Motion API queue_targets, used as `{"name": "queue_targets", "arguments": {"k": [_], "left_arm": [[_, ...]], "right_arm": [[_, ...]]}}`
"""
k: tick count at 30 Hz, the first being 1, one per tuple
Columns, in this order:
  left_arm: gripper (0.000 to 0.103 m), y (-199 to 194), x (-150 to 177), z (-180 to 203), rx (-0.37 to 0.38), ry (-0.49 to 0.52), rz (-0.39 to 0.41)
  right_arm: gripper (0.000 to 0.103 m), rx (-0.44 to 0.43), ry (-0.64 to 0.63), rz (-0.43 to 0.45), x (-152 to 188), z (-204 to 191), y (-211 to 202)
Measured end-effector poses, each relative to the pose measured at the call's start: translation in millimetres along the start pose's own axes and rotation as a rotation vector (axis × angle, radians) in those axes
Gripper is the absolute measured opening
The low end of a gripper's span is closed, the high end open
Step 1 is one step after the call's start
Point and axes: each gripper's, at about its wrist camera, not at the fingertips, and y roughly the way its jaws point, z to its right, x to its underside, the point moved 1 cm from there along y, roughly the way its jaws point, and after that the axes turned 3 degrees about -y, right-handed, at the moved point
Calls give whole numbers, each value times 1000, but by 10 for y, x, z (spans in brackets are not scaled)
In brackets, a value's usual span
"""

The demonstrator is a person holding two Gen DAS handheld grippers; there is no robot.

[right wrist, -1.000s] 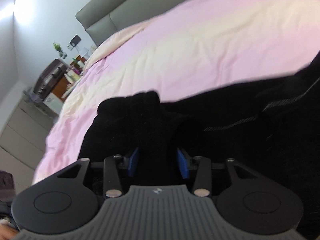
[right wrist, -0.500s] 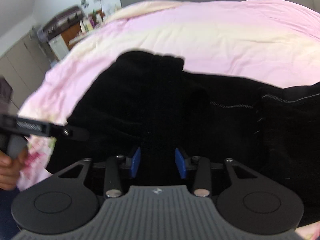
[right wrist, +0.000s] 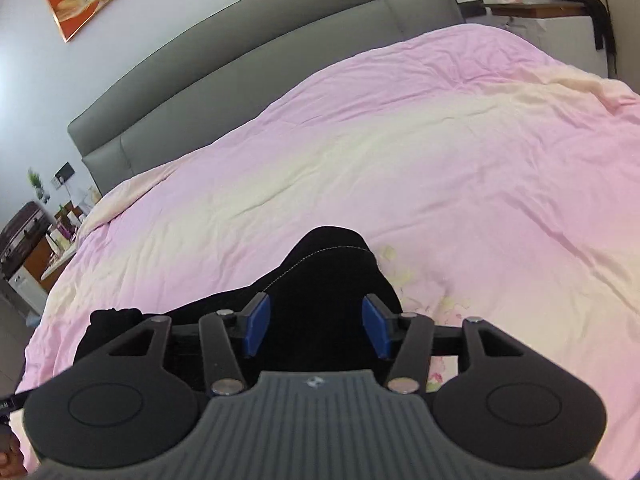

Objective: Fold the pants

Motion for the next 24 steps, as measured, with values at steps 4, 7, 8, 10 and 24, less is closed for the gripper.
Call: {"name": "queue_targets", "arguments": {"k": [4,7,8,10,24], "left_arm": [[87,455,102,540,106,-10,-114],[87,806,144,892,146,-5,-177],[87,917,141,985,147,-7,-193],[87,1102,160,1153,114,-1,-223],[87,1782,59,1297,52,-132,-321]], "right_arm": [[49,-40,-91,-67,115,-200,58],[49,-23,-289,-137,289,-509,179],[49,-4,-346,-146,353,-558,199],[49,8,-393,-151,402,-564,219],[49,-39,-255,-124,244,-284,181]]}}
